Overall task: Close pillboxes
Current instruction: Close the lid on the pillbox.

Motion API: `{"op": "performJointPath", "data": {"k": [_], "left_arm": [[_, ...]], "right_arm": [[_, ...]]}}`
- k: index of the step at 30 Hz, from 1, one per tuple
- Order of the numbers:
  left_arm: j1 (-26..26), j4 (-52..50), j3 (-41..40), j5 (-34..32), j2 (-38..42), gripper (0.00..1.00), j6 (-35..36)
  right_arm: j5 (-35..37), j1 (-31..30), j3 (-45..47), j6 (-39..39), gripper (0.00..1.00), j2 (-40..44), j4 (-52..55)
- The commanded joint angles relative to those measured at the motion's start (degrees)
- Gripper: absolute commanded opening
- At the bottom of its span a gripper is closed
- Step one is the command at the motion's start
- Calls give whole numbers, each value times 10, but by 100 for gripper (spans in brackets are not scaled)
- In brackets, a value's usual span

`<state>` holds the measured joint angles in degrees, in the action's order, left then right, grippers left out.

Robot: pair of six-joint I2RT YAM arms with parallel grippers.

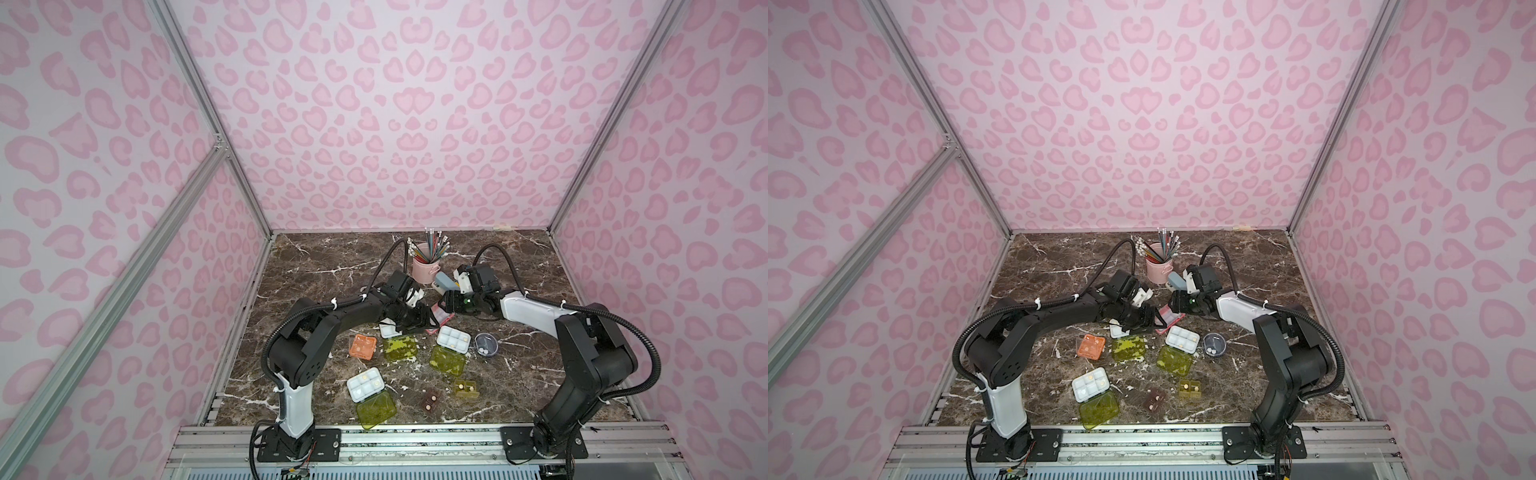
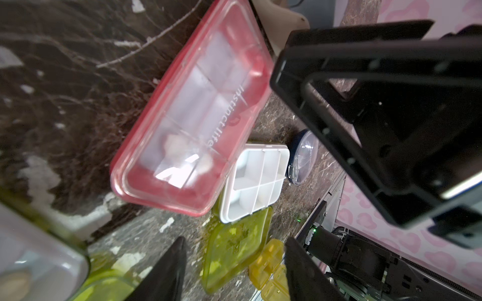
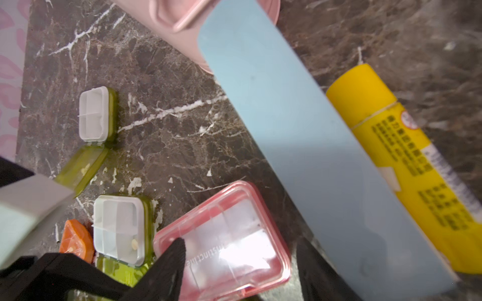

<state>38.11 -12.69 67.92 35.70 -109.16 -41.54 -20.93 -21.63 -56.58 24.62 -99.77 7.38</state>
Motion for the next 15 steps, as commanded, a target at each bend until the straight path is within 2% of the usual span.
{"op": "performJointPath", "data": {"k": [1, 10, 15], "left_arm": [[0, 18, -5, -2, -3, 62, -3], [-1, 23, 7, -10, -19, 63, -2], [-10, 27, 22, -13, -36, 63, 1]], "right_arm": [[18, 1, -10, -18, 69, -18, 12], [-36, 12, -7, -21, 70, -48, -8], [-101, 36, 10, -18, 70, -56, -32]]}}
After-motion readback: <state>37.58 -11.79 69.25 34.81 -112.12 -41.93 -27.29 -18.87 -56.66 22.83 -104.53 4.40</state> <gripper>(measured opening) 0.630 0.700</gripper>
